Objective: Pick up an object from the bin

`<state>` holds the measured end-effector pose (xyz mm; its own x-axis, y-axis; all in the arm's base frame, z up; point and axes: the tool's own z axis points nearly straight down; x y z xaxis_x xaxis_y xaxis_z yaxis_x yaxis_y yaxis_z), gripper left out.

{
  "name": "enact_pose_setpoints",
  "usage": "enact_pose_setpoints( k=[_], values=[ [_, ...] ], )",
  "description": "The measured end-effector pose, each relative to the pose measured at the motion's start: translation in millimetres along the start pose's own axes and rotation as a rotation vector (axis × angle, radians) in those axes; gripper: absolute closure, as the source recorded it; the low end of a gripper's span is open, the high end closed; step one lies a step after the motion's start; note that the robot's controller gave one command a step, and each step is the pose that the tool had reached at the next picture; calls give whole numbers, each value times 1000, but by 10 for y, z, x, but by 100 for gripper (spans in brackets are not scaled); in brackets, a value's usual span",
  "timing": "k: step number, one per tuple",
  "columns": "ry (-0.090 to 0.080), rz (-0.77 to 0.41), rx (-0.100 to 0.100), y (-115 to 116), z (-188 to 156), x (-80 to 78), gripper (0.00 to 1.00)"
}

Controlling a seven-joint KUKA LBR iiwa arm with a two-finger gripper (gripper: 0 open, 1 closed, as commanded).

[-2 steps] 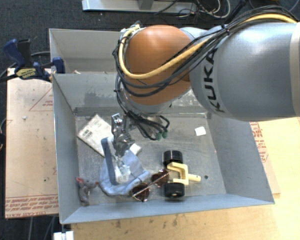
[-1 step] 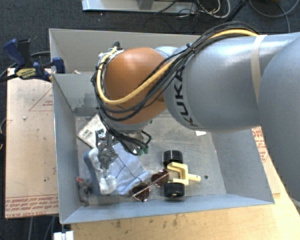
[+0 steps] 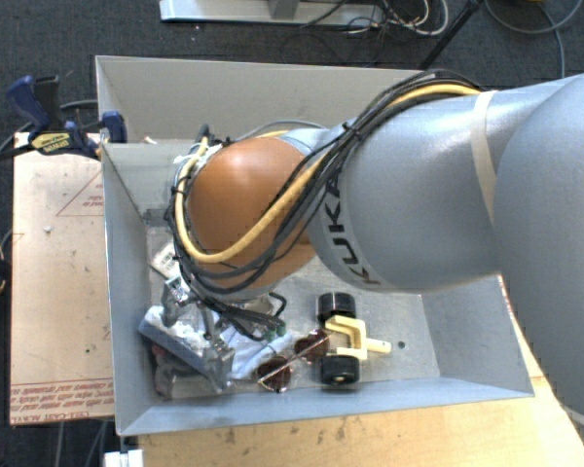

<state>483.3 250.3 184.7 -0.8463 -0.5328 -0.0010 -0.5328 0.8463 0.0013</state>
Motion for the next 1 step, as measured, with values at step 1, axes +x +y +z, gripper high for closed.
enact_pose_setpoints(
  k=[1],
  values=[
    [0,1,0,-2,1,1,0]
  ],
)
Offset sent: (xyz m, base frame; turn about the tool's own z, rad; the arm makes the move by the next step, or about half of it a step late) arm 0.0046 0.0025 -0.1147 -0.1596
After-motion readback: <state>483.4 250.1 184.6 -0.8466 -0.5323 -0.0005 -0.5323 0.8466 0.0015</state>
